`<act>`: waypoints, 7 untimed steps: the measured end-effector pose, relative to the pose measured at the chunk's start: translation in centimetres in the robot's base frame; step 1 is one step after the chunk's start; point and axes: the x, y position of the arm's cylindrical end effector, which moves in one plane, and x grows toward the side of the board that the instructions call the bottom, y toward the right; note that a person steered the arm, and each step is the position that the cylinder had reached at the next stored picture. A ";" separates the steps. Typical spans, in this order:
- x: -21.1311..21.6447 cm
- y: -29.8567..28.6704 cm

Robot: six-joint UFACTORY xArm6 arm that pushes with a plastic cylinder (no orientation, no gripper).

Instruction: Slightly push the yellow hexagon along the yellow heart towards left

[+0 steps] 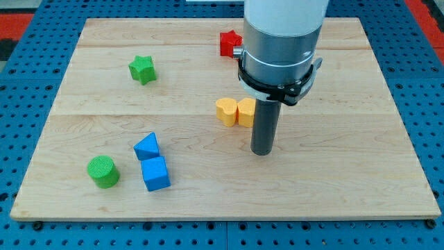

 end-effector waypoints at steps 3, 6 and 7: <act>-0.8 4.6; -5.7 7.2; -6.6 7.3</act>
